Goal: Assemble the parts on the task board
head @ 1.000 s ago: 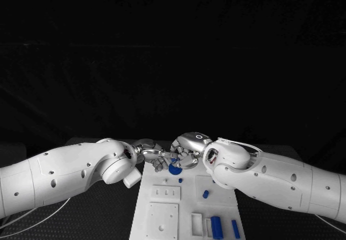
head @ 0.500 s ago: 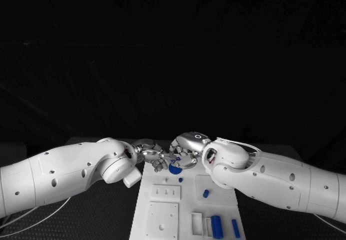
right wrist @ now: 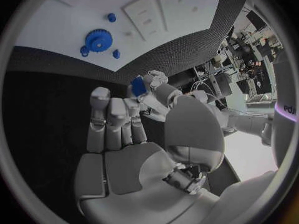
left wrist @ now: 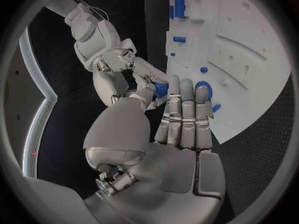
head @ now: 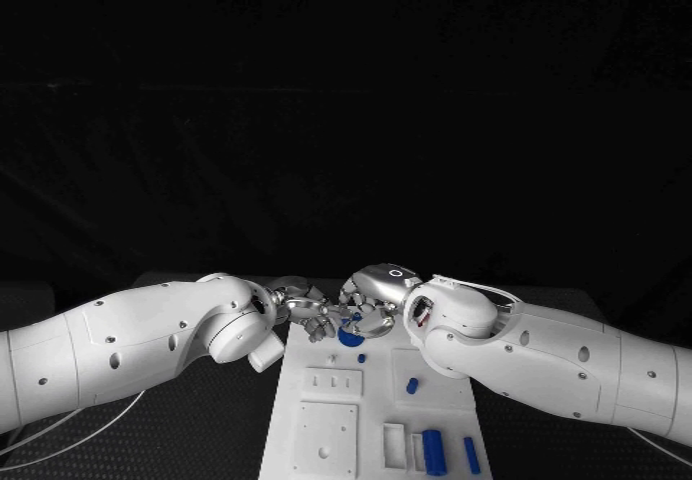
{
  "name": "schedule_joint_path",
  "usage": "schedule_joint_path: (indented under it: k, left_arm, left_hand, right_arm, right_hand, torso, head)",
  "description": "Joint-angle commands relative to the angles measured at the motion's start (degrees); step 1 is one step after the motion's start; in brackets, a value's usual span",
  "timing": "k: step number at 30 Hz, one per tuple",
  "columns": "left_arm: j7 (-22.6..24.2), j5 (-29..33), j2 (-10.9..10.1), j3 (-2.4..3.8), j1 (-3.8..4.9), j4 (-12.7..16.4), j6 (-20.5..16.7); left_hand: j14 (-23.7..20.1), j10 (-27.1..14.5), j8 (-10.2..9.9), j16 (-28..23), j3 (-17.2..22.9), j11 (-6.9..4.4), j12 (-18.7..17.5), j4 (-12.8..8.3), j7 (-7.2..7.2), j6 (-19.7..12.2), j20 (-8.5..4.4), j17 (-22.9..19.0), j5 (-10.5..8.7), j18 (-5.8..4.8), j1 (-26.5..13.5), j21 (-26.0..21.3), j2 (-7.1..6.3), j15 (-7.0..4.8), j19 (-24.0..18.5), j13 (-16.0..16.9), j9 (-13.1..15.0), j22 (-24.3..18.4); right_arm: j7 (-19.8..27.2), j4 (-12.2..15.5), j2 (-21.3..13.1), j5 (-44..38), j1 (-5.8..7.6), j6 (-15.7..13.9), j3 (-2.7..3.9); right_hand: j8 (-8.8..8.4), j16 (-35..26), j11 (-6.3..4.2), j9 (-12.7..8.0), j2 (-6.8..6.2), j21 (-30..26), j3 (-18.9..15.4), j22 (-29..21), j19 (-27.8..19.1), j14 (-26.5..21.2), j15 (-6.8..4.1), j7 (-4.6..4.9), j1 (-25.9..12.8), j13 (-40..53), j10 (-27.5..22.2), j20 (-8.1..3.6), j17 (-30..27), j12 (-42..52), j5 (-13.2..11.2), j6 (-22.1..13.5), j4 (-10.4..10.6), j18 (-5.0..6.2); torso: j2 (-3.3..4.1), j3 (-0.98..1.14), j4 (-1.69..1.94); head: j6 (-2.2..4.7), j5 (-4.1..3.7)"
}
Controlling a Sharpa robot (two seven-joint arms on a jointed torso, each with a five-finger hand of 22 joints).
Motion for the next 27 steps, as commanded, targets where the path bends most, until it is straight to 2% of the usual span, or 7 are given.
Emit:
schedule_joint_path:
  k: [1, 2, 4, 7, 12, 20, 27]
  left_arm:
    - [-0.23, 1.17, 0.40, 0.13, 0.12, 0.16, 0.30]
    - [-0.32, 1.31, 0.44, 0.13, 0.12, 0.16, 0.52]
    - [-0.55, 1.31, 0.47, 0.13, 0.12, 0.24, 0.91]
    - [-0.65, 1.43, 0.56, 0.12, 0.12, 0.29, 0.99]
    - [-0.91, 1.97, 0.71, 0.12, 0.12, 0.24, 0.65]
    - [-1.01, 3.29, 0.94, 0.11, 0.12, 0.07, 0.51]
    - [-0.94, 3.99, 0.99, 0.10, 0.11, 0.27, 0.32]
  left_hand:
    - [-0.13, 0.16, 0.13, 0.33, -0.57, -0.49, -0.32, 0.42, -0.12, 0.74, -1.43, -0.14, 0.27, 0.51, -1.11, -0.26, -0.37, 0.20, -0.36, 0.08, -0.02, 0.45]
    - [-0.13, 0.18, 0.11, 0.40, -0.63, -0.52, -0.34, 0.55, -0.16, 0.84, -1.47, -0.19, 0.58, 0.52, -1.19, -0.26, -0.57, 0.17, -0.35, 0.10, -0.04, 0.45]
    - [-0.30, 0.20, -0.05, 0.67, -1.09, -0.52, -0.43, 1.11, -0.19, 1.06, -1.51, -0.47, 6.11, 0.47, -2.06, -0.27, -2.35, 0.16, -0.39, 0.17, -0.13, 0.46]
    - [-0.47, 0.17, -0.13, 0.91, -1.25, -0.52, -0.46, 1.25, -0.24, 1.30, -1.51, -0.73, 10.63, 0.45, -2.97, -0.27, -3.80, 0.18, -0.44, 0.26, -0.14, 0.47]
    - [-0.47, 0.61, 0.67, 1.70, -0.43, -0.87, 0.06, 0.50, -0.96, 3.09, -1.56, -0.97, 16.67, 0.37, -3.86, -0.13, -4.13, 0.08, -0.55, 0.74, 0.58, 0.61]
    - [-0.72, 0.80, 0.83, 3.39, 2.94, -1.15, 1.17, -8.58, -1.41, 4.28, -1.72, -1.30, 25.20, -0.17, -7.81, 0.29, -1.17, -0.08, -0.93, 1.74, 1.90, 0.82]
    - [-0.81, 0.91, 0.75, 4.46, 7.89, -1.30, 2.04, -16.61, -1.57, 4.99, -1.84, -1.89, 29.55, -0.40, -13.89, 0.98, 0.34, -0.18, -0.59, 2.42, 2.94, 0.85]
  right_arm:
    - [0.48, 0.27, 0.36, -0.55, -0.08, 1.08, -0.14]
    - [0.47, 0.26, 0.37, -0.55, -0.08, 1.11, -0.16]
    - [0.45, 0.23, 0.40, -0.55, -0.08, 1.11, -0.18]
    - [0.42, 0.25, 0.39, -0.57, -0.08, 1.12, -0.20]
    - [0.40, 0.27, 0.42, -0.63, -0.08, 1.14, -0.21]
    - [0.39, 0.25, 0.48, -0.63, -0.08, 1.26, -0.22]
    - [0.33, 0.10, 0.58, -0.63, -0.08, 1.49, -0.25]
  right_hand:
    - [0.19, 0.09, -0.12, 0.05, -0.46, 0.17, -0.05, 0.85, 0.00, 0.09, -0.23, 1.37, 0.20, -0.03, 0.45, -0.07, 0.05, -0.04, 0.33, 1.62, 0.31, 2.03]
    - [0.19, 0.09, -0.12, 0.05, -0.46, 0.16, -0.04, 0.85, 0.00, 0.09, -0.23, 1.37, 0.20, -0.03, 0.45, -0.07, 0.05, -0.04, 0.34, 1.63, 0.31, 2.03]
    - [0.19, 0.08, -0.12, 0.05, -0.45, 0.16, -0.04, 0.85, 0.00, 0.09, -0.23, 1.37, 0.21, -0.02, 0.45, -0.07, 0.05, -0.04, 0.35, 1.63, 0.32, 2.03]
    - [0.19, 0.08, -0.12, 0.05, -0.45, 0.16, -0.03, 0.85, 0.01, 0.09, -0.23, 1.37, 0.21, -0.02, 0.46, -0.07, 0.06, -0.04, 0.36, 1.63, 0.33, 2.03]
    - [0.19, 0.08, -0.12, 0.05, -0.44, 0.16, -0.02, 0.85, 0.01, 0.09, -0.23, 1.37, 0.22, -0.02, 0.46, -0.06, 0.06, -0.04, 0.40, 1.64, 0.33, 2.03]
    - [0.19, 0.07, -0.12, 0.05, -0.44, 0.16, 0.01, 0.85, 0.00, 0.10, -0.24, 1.37, 0.25, -0.01, 0.46, -0.05, 0.06, -0.04, 0.53, 1.65, 0.35, 2.03]
    - [0.18, 0.06, -0.12, 0.05, -0.44, 0.15, 0.02, 0.85, 0.00, 0.10, -0.24, 1.37, 0.26, 0.00, 0.47, -0.03, 0.07, -0.04, 0.63, 1.66, 0.36, 2.03]
  torso:
    - [0.01, 0.02, 0.02]
    - [0.00, 0.02, 0.05]
    - [-0.03, 0.03, 0.05]
    - [-0.02, 0.02, 0.03]
    - [-0.03, 0.01, 0.06]
    - [-0.03, 0.02, 0.04]
    - [-0.02, 0.00, 0.03]
  head:
    - [-0.19, 0.00]
    - [-0.20, 0.00]
    - [-0.24, 0.00]
    - [-0.30, 0.03]
    - [-0.41, -0.02]
    - [-0.51, 0.02]
    - [-0.49, -0.07]
